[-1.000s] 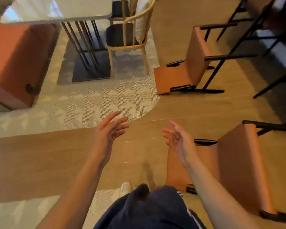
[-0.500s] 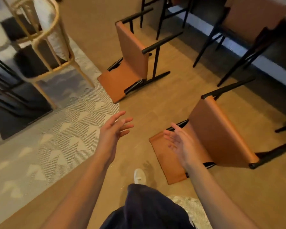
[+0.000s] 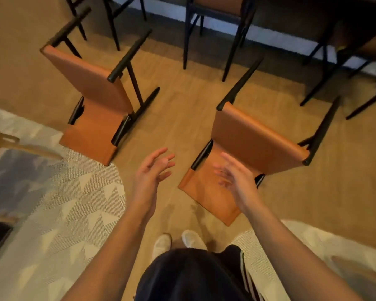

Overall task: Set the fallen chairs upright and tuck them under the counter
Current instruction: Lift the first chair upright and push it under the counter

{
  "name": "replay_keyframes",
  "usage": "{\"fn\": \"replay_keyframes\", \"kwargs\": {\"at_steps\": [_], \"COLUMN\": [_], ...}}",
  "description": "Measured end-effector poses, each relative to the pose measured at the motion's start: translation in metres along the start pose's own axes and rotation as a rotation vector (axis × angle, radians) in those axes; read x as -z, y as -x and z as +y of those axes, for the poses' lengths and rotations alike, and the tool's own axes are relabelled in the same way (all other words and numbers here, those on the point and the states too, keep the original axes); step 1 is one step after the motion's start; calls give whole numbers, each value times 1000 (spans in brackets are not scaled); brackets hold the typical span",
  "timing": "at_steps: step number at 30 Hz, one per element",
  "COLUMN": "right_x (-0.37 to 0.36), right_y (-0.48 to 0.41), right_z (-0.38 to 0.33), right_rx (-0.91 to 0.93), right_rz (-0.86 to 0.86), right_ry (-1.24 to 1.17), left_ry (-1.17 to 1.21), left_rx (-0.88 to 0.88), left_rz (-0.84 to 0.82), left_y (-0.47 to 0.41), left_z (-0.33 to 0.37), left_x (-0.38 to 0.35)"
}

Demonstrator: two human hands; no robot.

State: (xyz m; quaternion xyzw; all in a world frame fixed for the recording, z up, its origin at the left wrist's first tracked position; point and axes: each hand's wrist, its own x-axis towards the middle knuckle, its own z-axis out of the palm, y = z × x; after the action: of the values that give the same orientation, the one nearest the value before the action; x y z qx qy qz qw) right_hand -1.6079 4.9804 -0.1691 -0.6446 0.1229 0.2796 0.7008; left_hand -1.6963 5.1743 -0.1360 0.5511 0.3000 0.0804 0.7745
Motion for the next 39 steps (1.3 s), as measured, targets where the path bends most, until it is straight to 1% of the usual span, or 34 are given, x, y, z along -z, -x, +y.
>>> {"fn": "replay_keyframes", "kwargs": {"at_steps": [6, 11, 15, 19, 23, 27, 30, 32, 35, 39], "right_x": [5, 22, 47, 76, 101, 116, 123, 127, 131, 140], "right_y": [-8, -25, -62, -116, -174, -228, -267, -292, -324, -355], "right_z": [36, 81, 129, 205, 307, 387, 426, 453, 494, 541], "right_rx": [56, 28, 53, 82, 28, 20, 70, 96, 108, 132], "right_rz": [193, 278, 332, 356, 320, 251, 197, 126, 55, 60], "right_ry": [-48, -62, 68, 263, 441, 716, 897, 999, 1150, 1294], "left_ry": [-300, -442, -617, -757, -929, -1098, -1278, -1382, -1485, -1590], "left_rx": [-45, -46, -131, -170, -166, -278, -366, -392, -426, -522], "left_rz": [-246, -328, -389, -462, -528, -642, -816, -898, -940, -989], "left_y": [-37, -62, -89, -134, -179, -227, -263, -283, -306, -328], "left_z": [-30, -76, -135, -222, -327, -415, -466, -497, -539, -590], "left_x": [-5, -18, -26, -26, -8, 11, 19, 23, 30, 34]}}
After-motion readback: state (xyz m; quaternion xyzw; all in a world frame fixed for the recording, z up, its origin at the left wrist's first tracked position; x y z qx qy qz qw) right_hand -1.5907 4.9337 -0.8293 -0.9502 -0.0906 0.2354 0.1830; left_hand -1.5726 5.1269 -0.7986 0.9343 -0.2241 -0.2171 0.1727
